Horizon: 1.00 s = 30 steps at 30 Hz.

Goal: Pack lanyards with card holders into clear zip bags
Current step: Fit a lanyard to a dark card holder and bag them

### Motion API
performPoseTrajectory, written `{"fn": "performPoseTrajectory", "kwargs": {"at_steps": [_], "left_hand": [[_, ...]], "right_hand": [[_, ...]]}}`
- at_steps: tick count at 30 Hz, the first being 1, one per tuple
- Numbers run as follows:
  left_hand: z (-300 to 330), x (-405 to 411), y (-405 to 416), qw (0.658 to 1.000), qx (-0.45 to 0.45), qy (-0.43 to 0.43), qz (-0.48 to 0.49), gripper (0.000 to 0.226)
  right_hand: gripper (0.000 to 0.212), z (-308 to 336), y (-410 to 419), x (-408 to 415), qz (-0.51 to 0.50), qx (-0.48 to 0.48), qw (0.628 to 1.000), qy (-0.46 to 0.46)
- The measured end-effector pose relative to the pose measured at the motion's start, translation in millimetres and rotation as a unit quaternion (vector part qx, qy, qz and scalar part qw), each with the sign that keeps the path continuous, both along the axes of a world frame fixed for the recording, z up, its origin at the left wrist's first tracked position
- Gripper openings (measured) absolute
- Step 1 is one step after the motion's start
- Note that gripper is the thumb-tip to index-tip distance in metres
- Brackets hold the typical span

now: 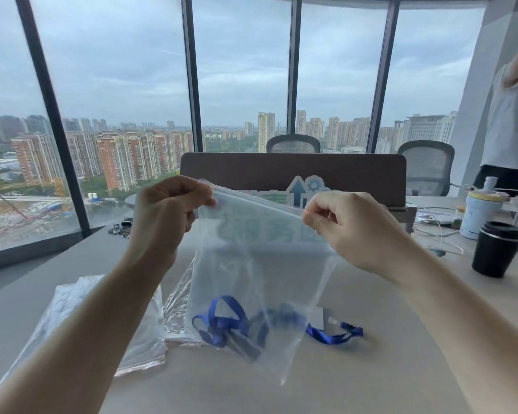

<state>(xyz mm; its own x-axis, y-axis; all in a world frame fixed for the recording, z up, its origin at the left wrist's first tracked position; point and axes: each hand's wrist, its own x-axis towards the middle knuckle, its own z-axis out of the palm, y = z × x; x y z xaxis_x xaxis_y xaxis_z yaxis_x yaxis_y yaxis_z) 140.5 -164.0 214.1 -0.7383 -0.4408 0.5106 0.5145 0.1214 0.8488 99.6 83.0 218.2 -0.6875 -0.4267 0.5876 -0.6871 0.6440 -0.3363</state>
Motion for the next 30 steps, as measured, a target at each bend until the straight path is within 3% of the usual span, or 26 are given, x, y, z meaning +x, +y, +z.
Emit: {"fn": "performPoseTrajectory", "kwargs": {"at_steps": [7,13,17,25,30], "left_hand": [[0,6,-19,0.999,0.009,-0.004,0.03,0.015],[4,15,-34,0.999,0.032,0.015,0.027,0.014],[-1,20,-54,0.999,0.038,0.002,0.018,0.02],[-23,-6,-117,0.987,0.087,-0.11,0.077,0.01],[-1,2,-174,0.984,0.13,-0.019,0.123,0.008]], "right_hand": [[0.026,-8,0,-4,0.021,0.036,0.999,-0.005],[0.051,0,-8,-6,0.046,-0.001,0.996,0.081],[0.049,3,-21,-8,0.083,-0.042,0.993,0.074],[0.032,0,-121,-76,0.077,-0.084,0.991,-0.075],[0.02,18,-188,-75,0.144,-0.198,0.97,-0.021]]}}
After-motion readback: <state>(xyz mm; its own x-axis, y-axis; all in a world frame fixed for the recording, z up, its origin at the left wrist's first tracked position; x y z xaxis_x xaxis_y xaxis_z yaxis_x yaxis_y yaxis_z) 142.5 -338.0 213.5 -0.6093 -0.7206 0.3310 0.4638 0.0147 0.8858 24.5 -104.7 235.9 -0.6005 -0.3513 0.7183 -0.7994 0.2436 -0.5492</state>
